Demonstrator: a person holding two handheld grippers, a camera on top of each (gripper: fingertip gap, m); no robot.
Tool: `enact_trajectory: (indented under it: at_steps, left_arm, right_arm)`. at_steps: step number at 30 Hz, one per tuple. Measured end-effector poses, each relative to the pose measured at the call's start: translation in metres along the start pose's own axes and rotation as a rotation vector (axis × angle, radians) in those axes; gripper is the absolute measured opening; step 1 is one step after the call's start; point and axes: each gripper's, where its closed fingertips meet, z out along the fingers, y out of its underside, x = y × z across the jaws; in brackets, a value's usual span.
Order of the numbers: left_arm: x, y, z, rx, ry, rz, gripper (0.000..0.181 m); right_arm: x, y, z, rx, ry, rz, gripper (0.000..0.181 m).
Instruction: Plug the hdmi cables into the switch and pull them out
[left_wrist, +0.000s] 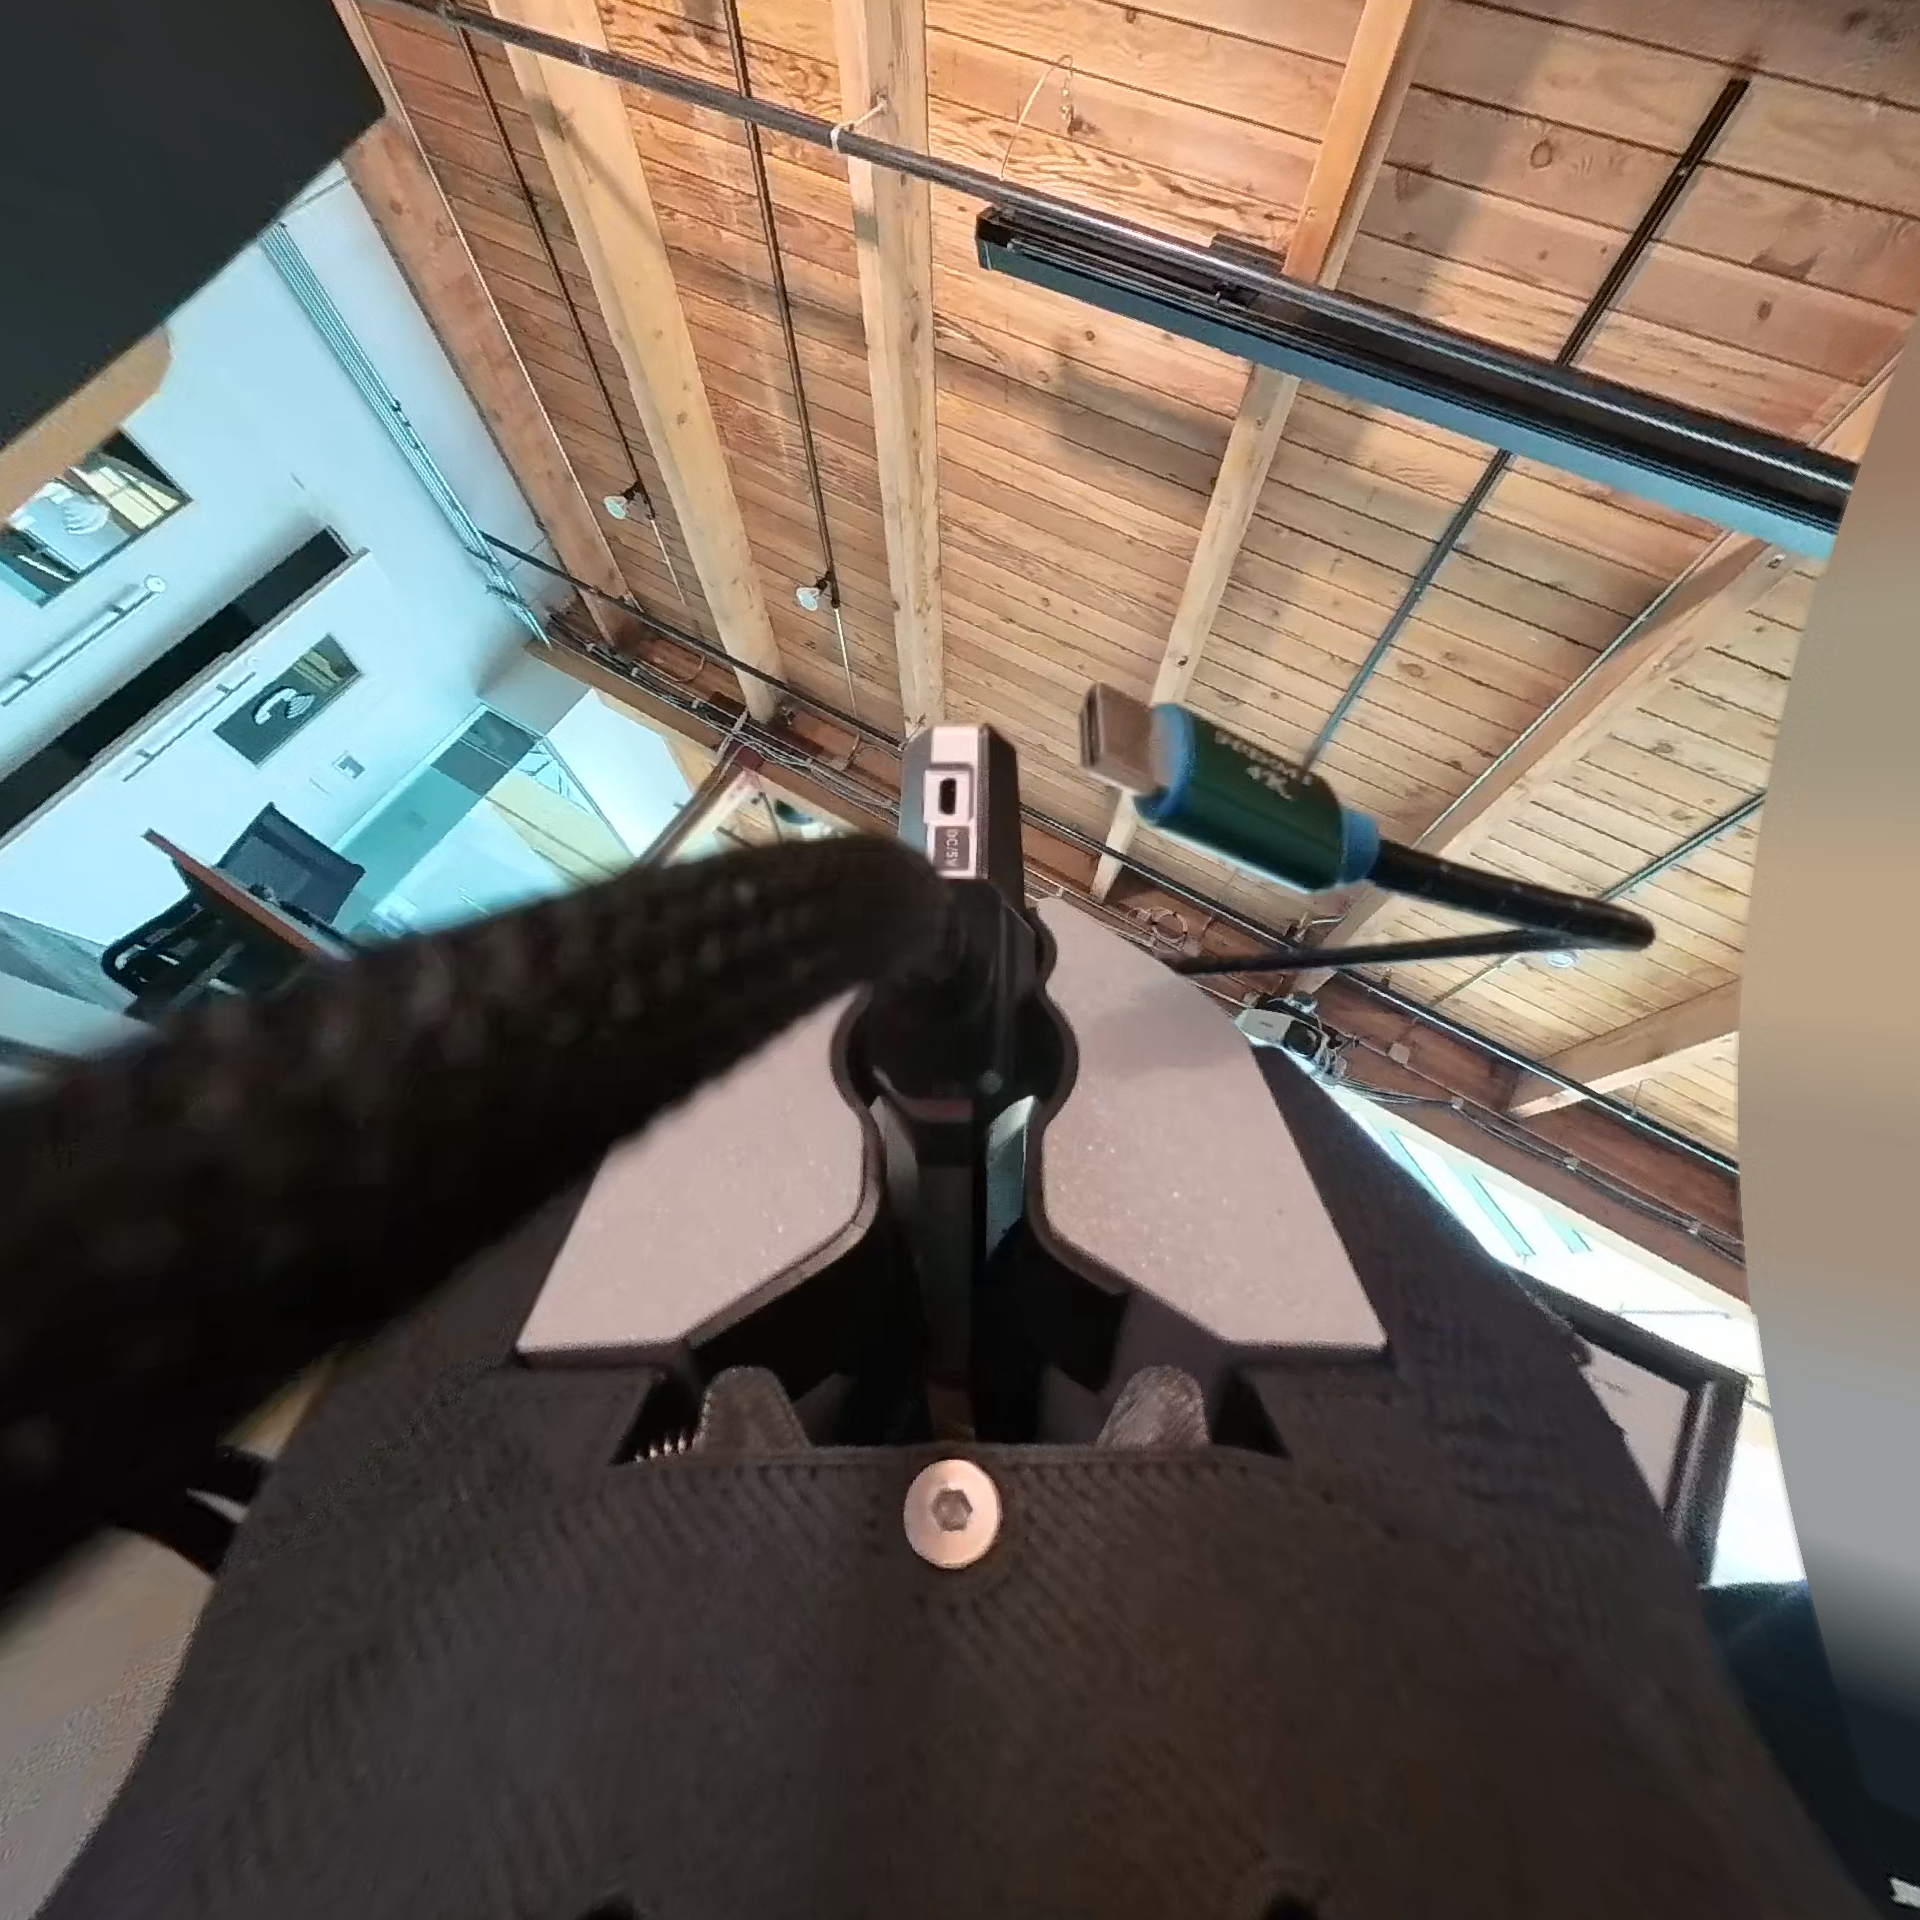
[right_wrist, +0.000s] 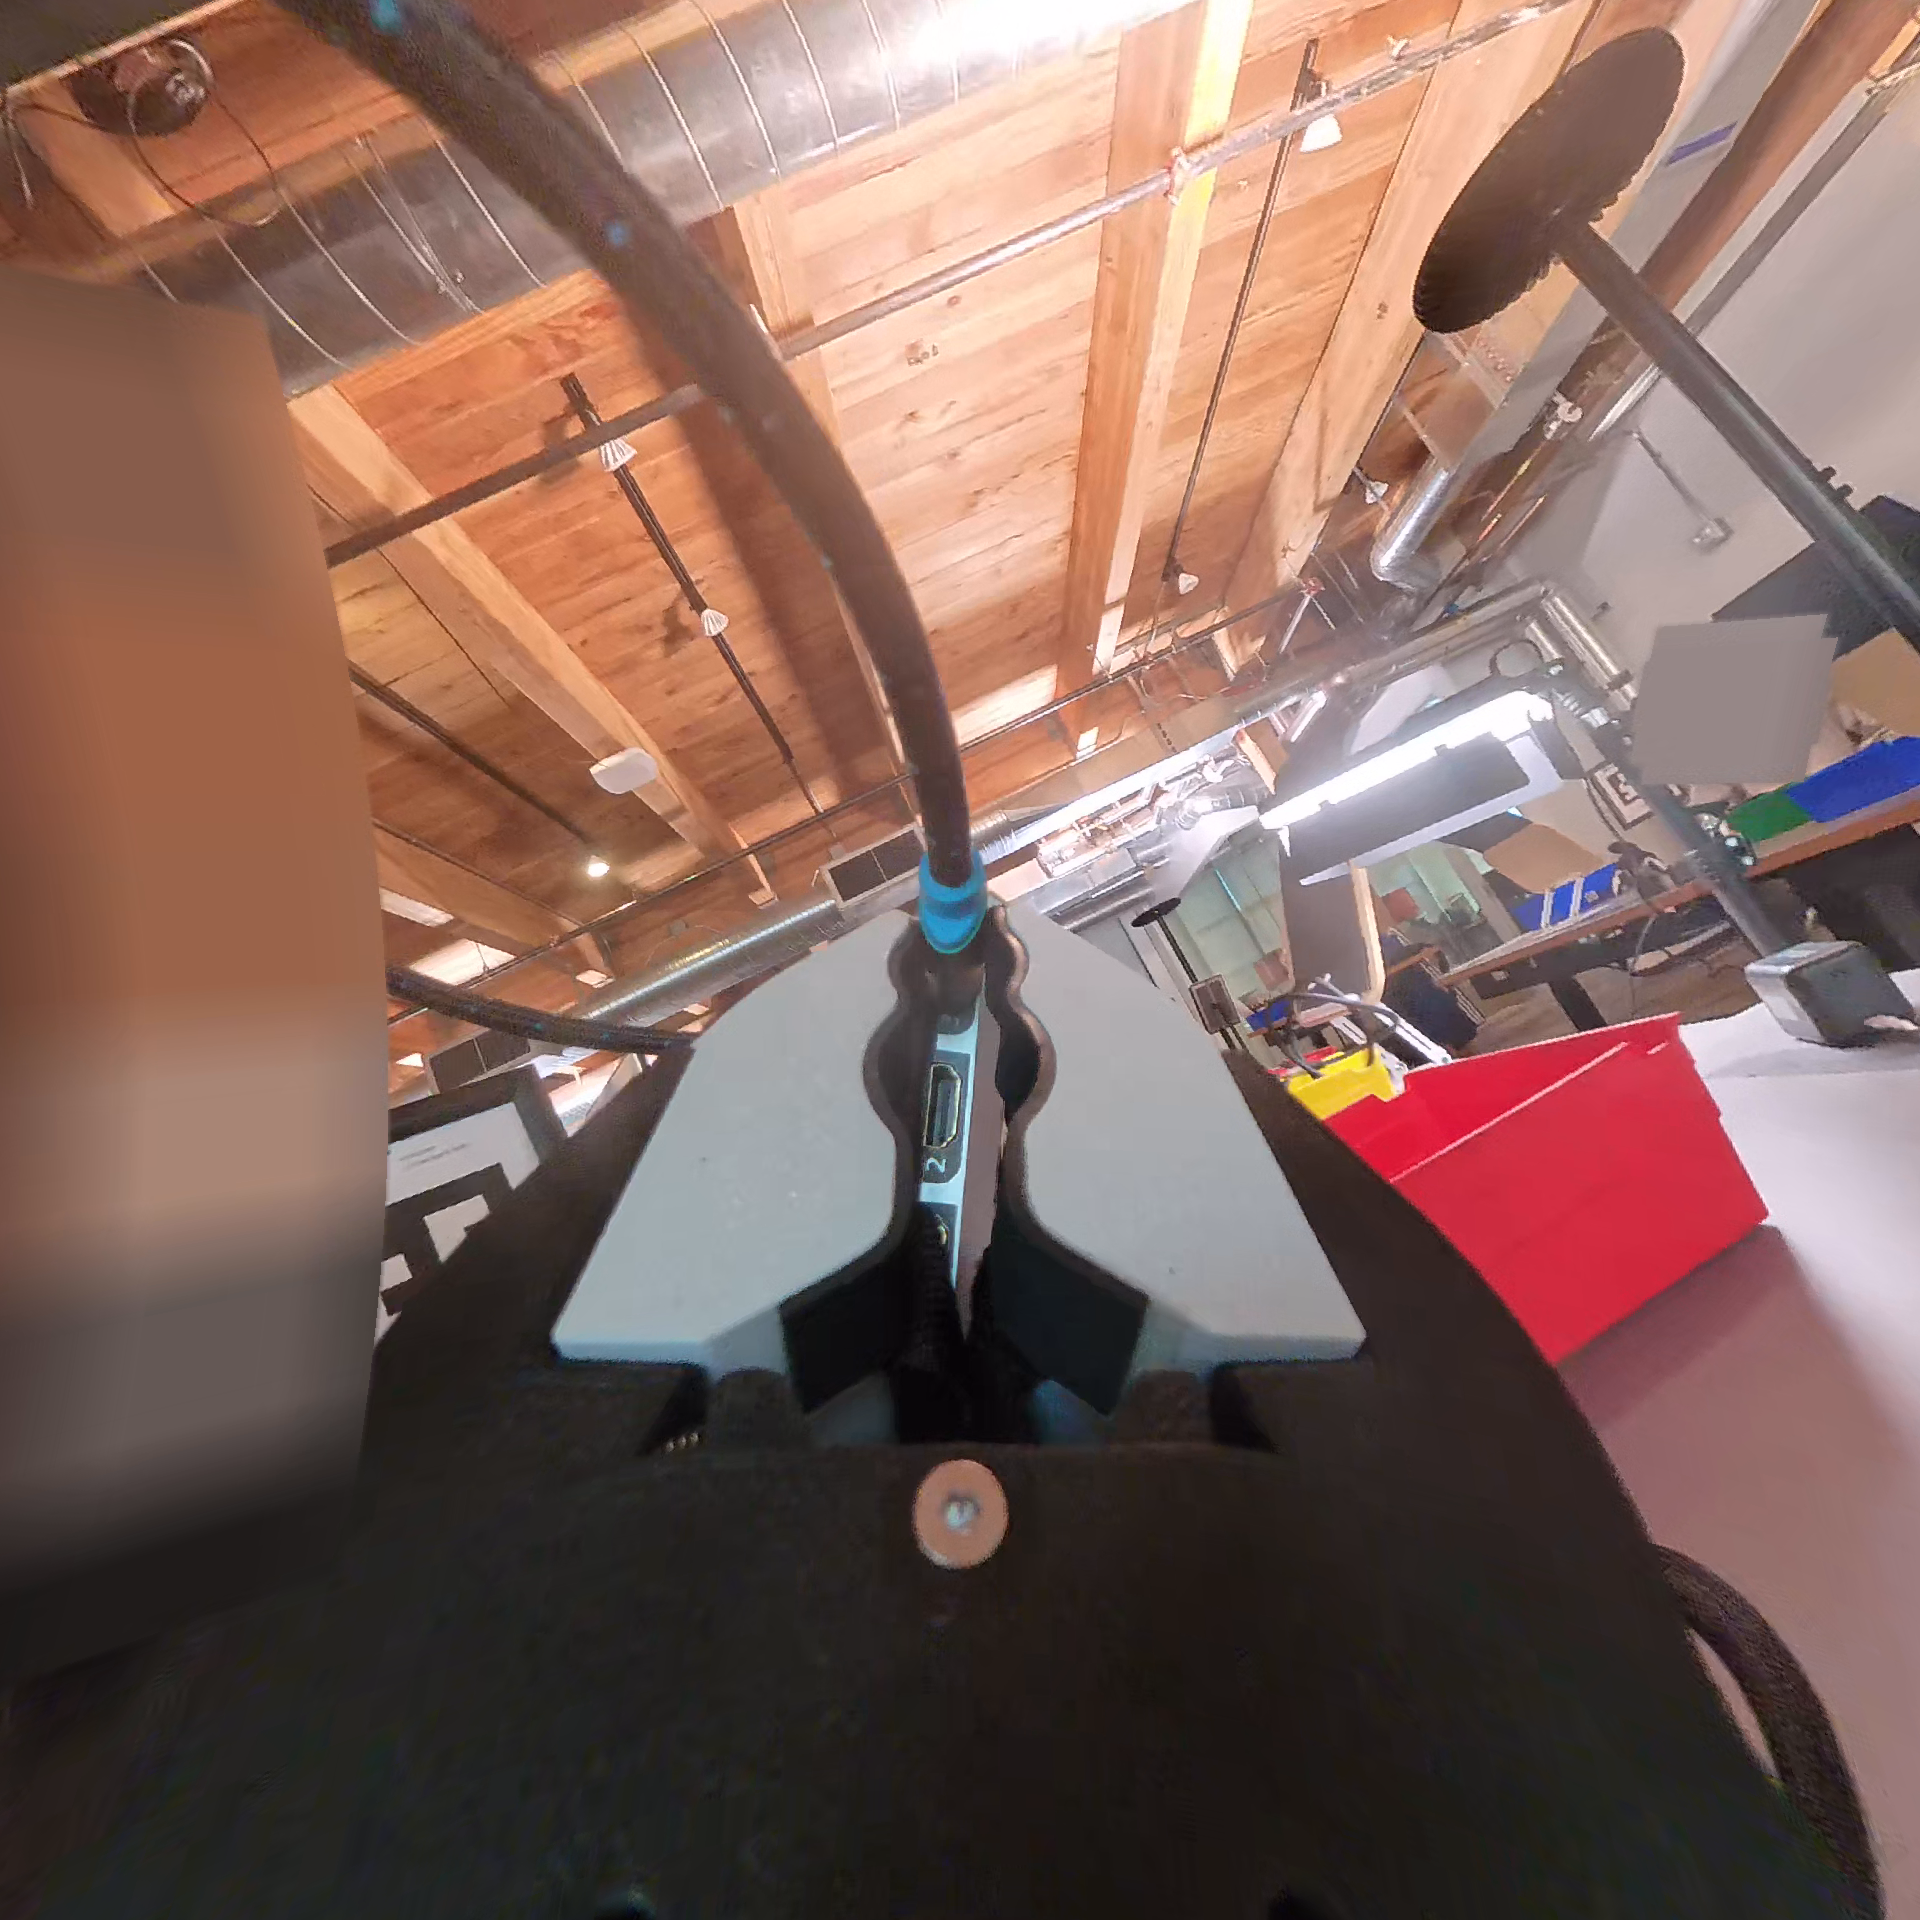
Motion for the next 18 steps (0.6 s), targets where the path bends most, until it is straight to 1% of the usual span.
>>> enact_trajectory:
  at_steps: [1, 5, 8, 9, 11, 12, 13, 17, 18]
  left_arm:
    - [-0.004, -0.003, 0.000, 0.005, -0.011, 0.001, 0.021]
    - [-0.026, -0.009, -0.007, 0.048, -0.083, 0.060, 0.022]
    - [-0.037, -0.012, -0.013, 0.082, -0.075, 0.133, 0.022]
    - [-0.037, -0.013, -0.012, 0.088, -0.063, 0.119, 0.021]
    - [-0.031, -0.013, -0.009, 0.092, -0.024, 0.092, 0.022]
    - [-0.029, -0.014, -0.007, 0.096, -0.013, 0.089, 0.022]
    - [-0.028, -0.015, -0.005, 0.095, -0.010, 0.083, 0.022]
    - [-0.030, -0.024, 0.008, 0.084, -0.036, 0.040, 0.021]
    - [-0.027, -0.029, 0.011, 0.099, -0.032, 0.050, 0.021]
  right_arm:
    - [0.004, 0.001, 0.000, 0.000, 0.008, 0.009, 0.009]
    - [0.030, 0.010, -0.006, 0.049, 0.068, 0.093, 0.010]
    - [0.040, 0.017, -0.006, -0.005, 0.119, 0.110, 0.010]
    - [0.039, 0.017, -0.005, -0.011, 0.114, 0.090, 0.011]
    - [0.031, 0.013, -0.003, -0.016, 0.087, -0.012, 0.009]
    - [0.029, 0.011, -0.001, -0.008, 0.079, -0.018, 0.013]
    - [0.028, 0.008, 0.001, -0.002, 0.075, -0.008, 0.010]
    - [0.031, -0.003, 0.012, 0.025, 0.072, 0.045, 0.009]
    - [0.028, -0.009, 0.015, 0.044, 0.064, 0.030, 0.009]
